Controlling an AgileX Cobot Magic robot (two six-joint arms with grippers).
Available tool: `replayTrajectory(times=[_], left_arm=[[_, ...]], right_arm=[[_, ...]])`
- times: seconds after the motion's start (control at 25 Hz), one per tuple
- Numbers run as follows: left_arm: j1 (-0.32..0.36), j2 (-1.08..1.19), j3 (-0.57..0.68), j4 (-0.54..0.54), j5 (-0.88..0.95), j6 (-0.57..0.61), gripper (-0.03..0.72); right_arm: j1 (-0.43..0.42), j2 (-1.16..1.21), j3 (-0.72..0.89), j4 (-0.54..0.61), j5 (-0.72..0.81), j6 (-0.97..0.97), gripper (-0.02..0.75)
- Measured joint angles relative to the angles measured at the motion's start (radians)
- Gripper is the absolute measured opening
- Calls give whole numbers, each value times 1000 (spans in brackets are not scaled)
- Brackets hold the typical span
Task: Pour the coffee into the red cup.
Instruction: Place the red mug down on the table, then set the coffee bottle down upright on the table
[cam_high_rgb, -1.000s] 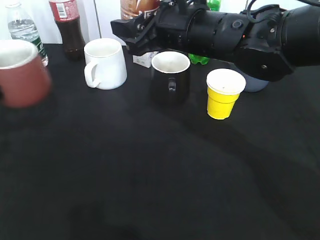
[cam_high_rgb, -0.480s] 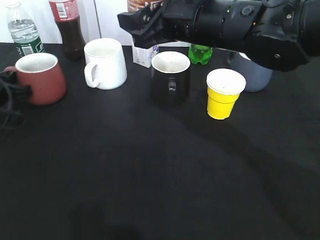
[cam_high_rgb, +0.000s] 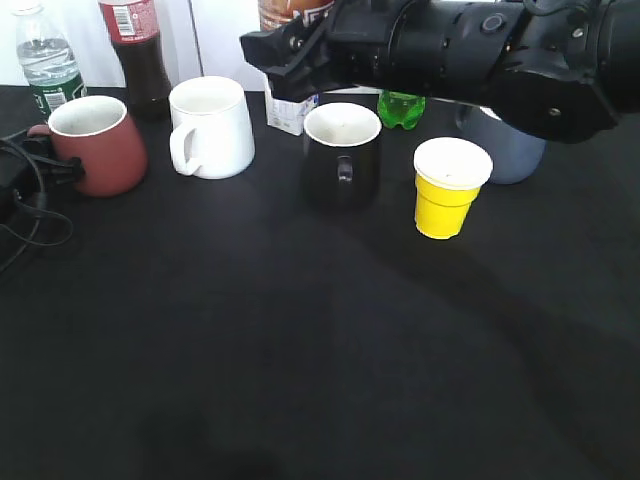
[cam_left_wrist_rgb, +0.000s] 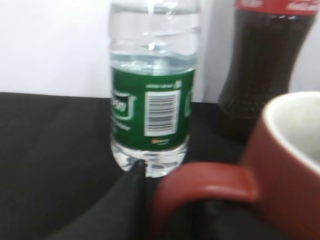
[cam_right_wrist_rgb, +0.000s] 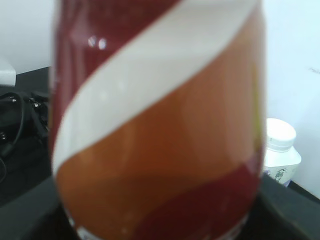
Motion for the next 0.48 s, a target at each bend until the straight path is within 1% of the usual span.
replayTrajectory(times=[0.08, 0.2, 0.32, 0.4, 0.48], left_arm=[[0, 0, 2, 0, -2, 0, 265], [0, 0, 37, 3, -6, 0, 270], [0, -34, 71, 4, -6, -3, 305], [0, -48, 73, 3, -7, -3, 314], [0, -57, 113, 3, -6, -3, 314]], right_arm=[[0, 0, 0, 0, 0, 0, 534], [0, 0, 0, 0, 0, 0, 534], [0, 0, 0, 0, 1, -1, 534], [0, 0, 0, 0, 1, -1, 534], [0, 0, 0, 0, 1, -1, 534]])
